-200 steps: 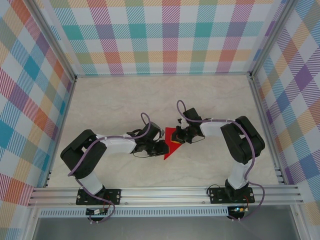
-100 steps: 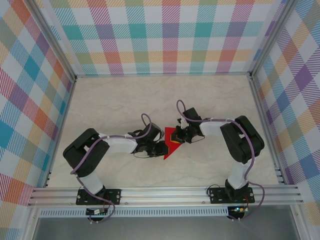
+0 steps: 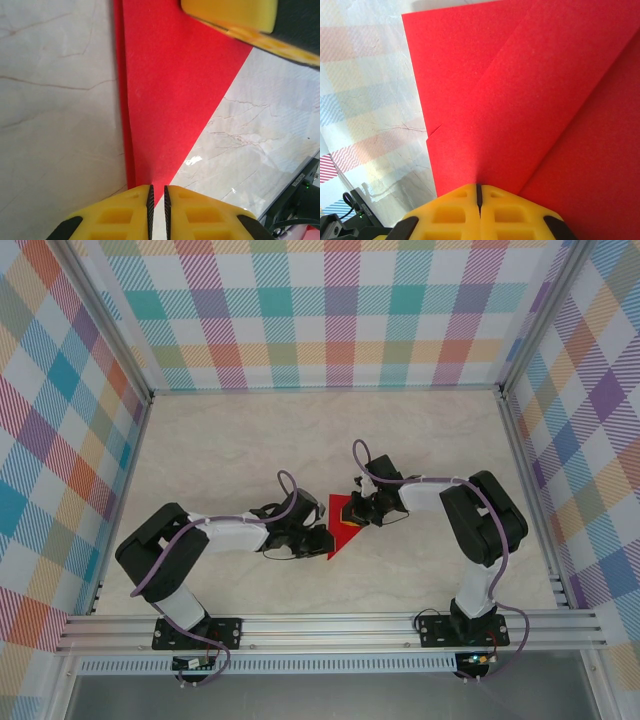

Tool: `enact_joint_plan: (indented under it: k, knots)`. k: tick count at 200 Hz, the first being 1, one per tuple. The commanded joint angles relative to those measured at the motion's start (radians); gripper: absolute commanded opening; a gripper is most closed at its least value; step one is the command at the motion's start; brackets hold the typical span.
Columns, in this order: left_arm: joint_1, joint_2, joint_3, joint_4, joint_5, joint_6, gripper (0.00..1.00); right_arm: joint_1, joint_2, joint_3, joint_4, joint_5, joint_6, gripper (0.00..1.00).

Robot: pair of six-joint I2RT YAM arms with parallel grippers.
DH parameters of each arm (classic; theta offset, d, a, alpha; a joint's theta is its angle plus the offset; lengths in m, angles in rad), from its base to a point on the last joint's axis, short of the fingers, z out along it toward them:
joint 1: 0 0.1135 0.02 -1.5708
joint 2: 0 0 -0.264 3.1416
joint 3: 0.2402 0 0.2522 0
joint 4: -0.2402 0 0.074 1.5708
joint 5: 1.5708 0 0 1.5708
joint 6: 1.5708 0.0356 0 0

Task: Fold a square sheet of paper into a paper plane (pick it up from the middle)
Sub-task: Fourth fold the wing at the center of the table.

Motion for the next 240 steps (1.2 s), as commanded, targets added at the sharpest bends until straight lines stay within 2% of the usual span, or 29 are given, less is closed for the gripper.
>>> enact_joint_plan:
  k: [1,115,181,240]
  knots:
    - [-0.018,0.011,-0.018,0.007,0.02,-0.019,0.16,0.004,0.087,-0.031,-0.087,0.134,-0.013,0.05]
    - [-0.031,0.049,-0.057,-0.02,-0.015,-0.032,0.14,0.004,0.109,-0.018,-0.105,0.14,-0.007,0.05]
    - [-0.044,-0.045,-0.048,-0.019,-0.002,-0.041,0.15,0.004,0.112,-0.016,-0.108,0.141,-0.008,0.05]
    - [-0.055,-0.009,-0.065,-0.022,-0.016,-0.047,0.14,0.004,0.118,-0.021,-0.106,0.143,-0.005,0.05]
